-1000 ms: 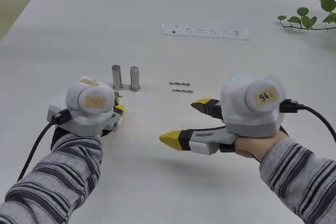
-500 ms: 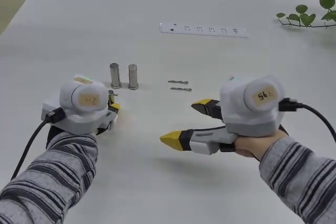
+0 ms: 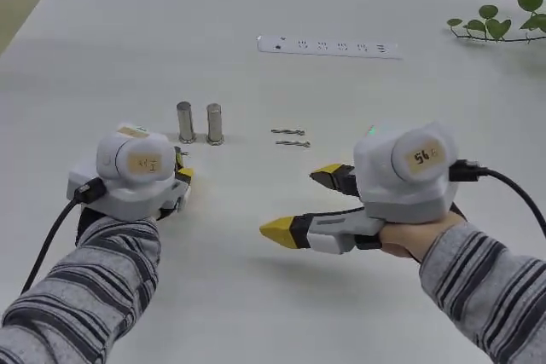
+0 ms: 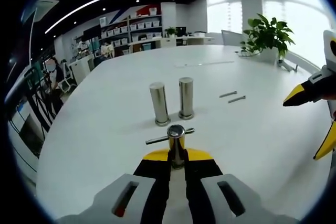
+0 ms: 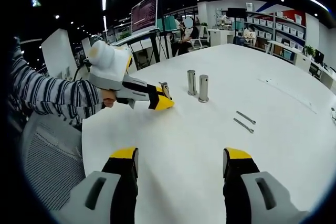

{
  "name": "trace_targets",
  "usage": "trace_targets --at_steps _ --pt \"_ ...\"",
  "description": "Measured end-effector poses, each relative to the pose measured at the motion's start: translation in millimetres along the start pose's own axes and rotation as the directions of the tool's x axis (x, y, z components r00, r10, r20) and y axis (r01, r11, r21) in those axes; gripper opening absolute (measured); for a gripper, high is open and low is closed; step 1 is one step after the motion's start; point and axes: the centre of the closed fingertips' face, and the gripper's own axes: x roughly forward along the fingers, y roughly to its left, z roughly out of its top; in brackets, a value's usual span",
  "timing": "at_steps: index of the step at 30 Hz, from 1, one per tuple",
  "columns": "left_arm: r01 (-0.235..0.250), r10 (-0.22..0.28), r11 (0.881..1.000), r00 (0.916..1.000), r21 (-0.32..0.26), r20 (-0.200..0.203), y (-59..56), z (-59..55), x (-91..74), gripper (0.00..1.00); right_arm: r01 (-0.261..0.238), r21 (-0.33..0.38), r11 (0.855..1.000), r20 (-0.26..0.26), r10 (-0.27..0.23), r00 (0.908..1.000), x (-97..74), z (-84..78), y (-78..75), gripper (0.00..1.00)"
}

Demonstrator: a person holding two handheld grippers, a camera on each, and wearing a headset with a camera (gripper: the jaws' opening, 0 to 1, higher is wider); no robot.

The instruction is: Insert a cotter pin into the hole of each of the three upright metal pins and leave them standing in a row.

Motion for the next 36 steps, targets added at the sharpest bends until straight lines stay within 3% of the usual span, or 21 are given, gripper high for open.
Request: trace_targets --at_steps 8,11,17,24,28,33,36 --pt "-0.006 0.006 1.000 0.9999 0.009 -0.008 0.5 -2.0 1.3 0.06 0.007 0.008 1.000 -0.004 -0.007 1.0000 -1.7 -3.0 -1.9 0.63" --pt "0.000 0.001 1.000 0.9994 0.024 -0.036 1.2 -8.7 2.0 0.12 0.004 0.018 1.000 -0.005 -0.004 1.0000 -1.6 -4.2 -1.4 0.63" --pt "0.024 -0.024 1.000 0.9995 0.017 -0.021 0.6 -9.4 -1.3 0.21 0.006 0.019 1.000 -0.004 -0.006 1.0000 -0.4 -4.3 -2.3 0.63" --pt "0.056 -0.055 0.998 0.9980 -0.026 0.031 -1.2 3.1 -9.9 0.30 0.008 0.016 1.000 0.004 -0.008 1.0000 0.6 -0.4 -4.1 0.63" --pt "0.079 -0.077 0.996 0.9956 -0.048 0.054 -5.0 9.6 -17.0 0.37 0.015 0.021 1.000 0.034 -0.016 0.9993 1.1 8.7 -9.6 0.62" --pt "0.108 -0.106 0.993 0.9929 -0.052 0.055 -10.0 8.7 -25.8 0.50 0.024 0.024 0.999 0.065 -0.025 0.9976 3.6 21.6 -17.1 0.61" --pt "0.122 -0.120 0.992 0.9908 -0.023 0.063 -12.6 9.9 -33.2 0.56 0.033 0.023 0.999 0.085 -0.034 0.9957 6.9 31.6 -23.2 0.59"
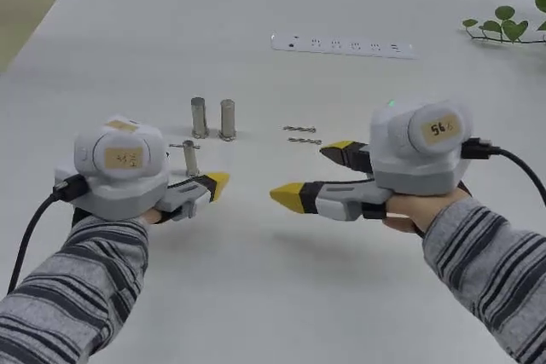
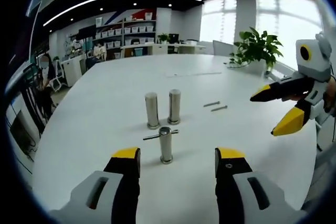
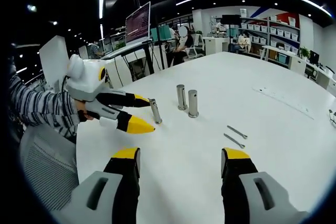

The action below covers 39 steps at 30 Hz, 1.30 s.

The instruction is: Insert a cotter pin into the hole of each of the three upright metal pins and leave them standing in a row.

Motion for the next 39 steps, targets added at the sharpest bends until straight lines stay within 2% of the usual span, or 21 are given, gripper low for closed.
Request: trace_targets --at_steps 6,11,18,19,22,26,30,35,39 --pt "0.017 -0.017 1.000 0.9993 0.016 0.032 -4.2 7.5 -14.0 0.65 0.014 0.000 1.000 0.036 -0.014 0.9992 11.6 18.2 -8.7 0.54" --pt "0.038 -0.040 0.999 0.9976 0.034 0.057 -11.9 13.3 -23.0 0.71 0.002 -0.011 1.000 0.043 -0.001 0.9991 27.1 29.6 -11.0 0.52" --pt "0.051 -0.054 0.998 0.9953 0.041 0.081 -15.5 17.6 -28.0 0.80 -0.027 -0.009 1.000 0.061 0.027 0.9978 50.0 42.5 -9.1 0.47" --pt "0.051 -0.054 0.998 0.9949 0.037 0.086 -15.3 18.5 -28.9 0.81 -0.028 -0.008 1.000 0.062 0.029 0.9977 56.7 44.8 -13.7 0.46" --pt "0.057 -0.059 0.998 0.9935 0.019 0.097 -14.5 19.6 -30.3 0.85 -0.026 -0.002 1.000 0.059 0.026 0.9979 65.6 46.7 -18.6 0.45" --pt "0.059 -0.061 0.998 0.9932 0.017 0.100 -13.9 19.5 -33.2 0.90 -0.041 0.001 0.999 0.069 0.041 0.9968 78.8 50.3 -13.3 0.40" --pt "0.049 -0.049 0.999 0.9903 0.002 0.130 -11.0 23.5 -37.3 0.93 -0.035 -0.014 0.999 0.060 0.036 0.9975 97.4 51.2 -17.3 0.38" --pt "0.034 -0.038 0.999 0.9902 0.027 0.134 -8.9 23.5 -42.5 0.97 -0.030 -0.014 0.999 0.062 0.031 0.9976 116.3 53.7 -25.2 0.33" --pt "0.044 -0.047 0.999 0.9896 0.020 0.136 -9.6 23.9 -45.5 0.99 -0.032 -0.013 0.999 0.064 0.033 0.9974 127.7 55.2 -26.5 0.30"
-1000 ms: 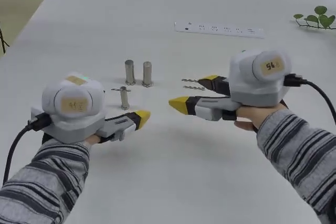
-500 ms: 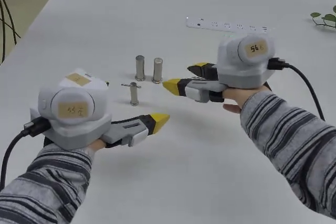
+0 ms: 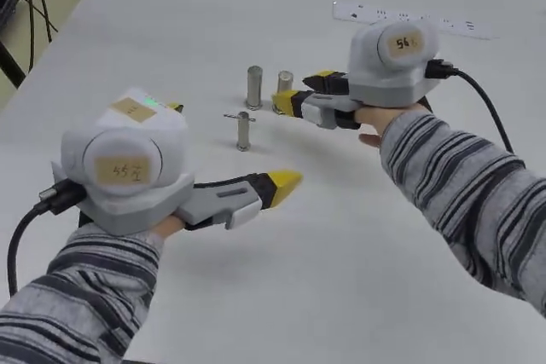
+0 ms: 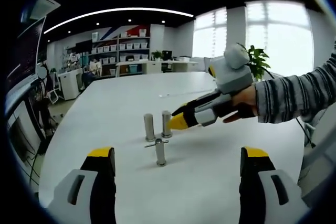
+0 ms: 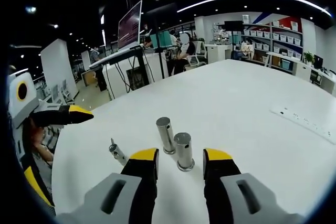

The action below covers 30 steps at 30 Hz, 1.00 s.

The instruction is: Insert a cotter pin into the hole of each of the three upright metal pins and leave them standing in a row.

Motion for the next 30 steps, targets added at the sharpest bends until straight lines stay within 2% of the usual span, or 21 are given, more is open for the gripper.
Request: trace_targets --at_steps 10,14,20,23,30 --pt "-0.004 0.003 1.000 0.9999 -0.012 -0.017 3.3 -8.2 -0.4 0.99 -0.017 0.017 1.000 -0.023 0.017 0.9996 14.1 -9.0 5.9 0.20" --pt "-0.007 0.006 1.000 0.9994 -0.015 -0.035 4.4 -14.7 0.7 0.97 -0.016 0.022 1.000 -0.025 0.017 0.9995 16.4 -10.9 5.3 0.17" --pt "-0.020 0.019 1.000 0.9991 -0.018 -0.038 7.7 -16.5 1.0 0.96 -0.013 0.041 0.999 -0.026 0.014 0.9996 19.0 -14.5 3.0 0.11" --pt "-0.024 0.023 1.000 0.9982 -0.013 -0.055 8.6 -19.9 0.9 0.96 -0.012 0.040 0.999 -0.029 0.013 0.9995 19.3 -15.3 1.9 0.11" --pt "-0.023 0.023 1.000 0.9984 -0.004 -0.051 7.7 -18.6 2.5 0.94 -0.003 -0.046 0.999 -0.047 0.000 0.9989 17.9 -14.0 -0.3 0.09"
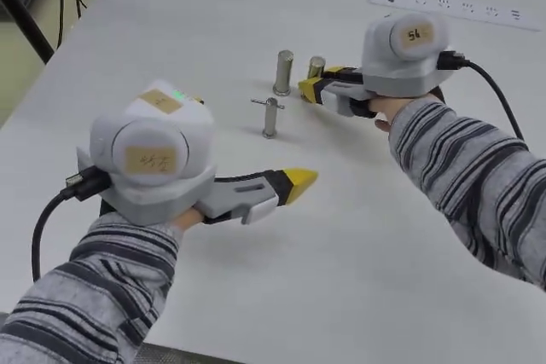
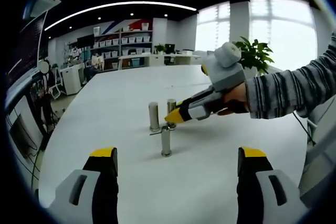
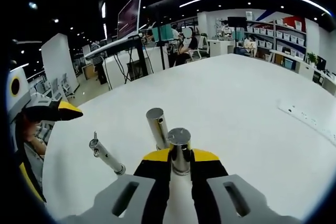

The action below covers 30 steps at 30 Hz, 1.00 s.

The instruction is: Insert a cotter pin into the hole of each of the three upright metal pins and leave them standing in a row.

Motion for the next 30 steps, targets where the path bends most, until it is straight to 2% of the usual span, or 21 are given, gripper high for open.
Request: trace_targets --at_steps 6,15,26,30 --pt "0.002 -0.002 1.000 1.0000 0.003 -0.005 -0.5 -0.8 0.5 0.94 0.042 -0.045 0.998 -0.009 -0.042 0.9991 -2.9 -1.3 -6.4 0.08" --pt "0.010 -0.010 1.000 1.0000 -0.001 0.000 -1.3 0.7 2.6 0.93 0.066 -0.030 0.997 -0.003 -0.066 0.9978 -24.6 -8.5 -13.0 0.08" --pt "0.004 -0.004 1.000 0.9999 -0.015 0.013 1.5 3.7 1.4 0.92 0.069 -0.028 0.997 -0.016 -0.070 0.9974 -56.9 -25.7 -3.0 0.08" --pt "0.006 -0.006 1.000 0.9999 -0.013 0.014 1.4 3.7 1.2 0.92 0.063 -0.033 0.997 -0.020 -0.063 0.9978 -67.9 -31.8 8.6 0.08"
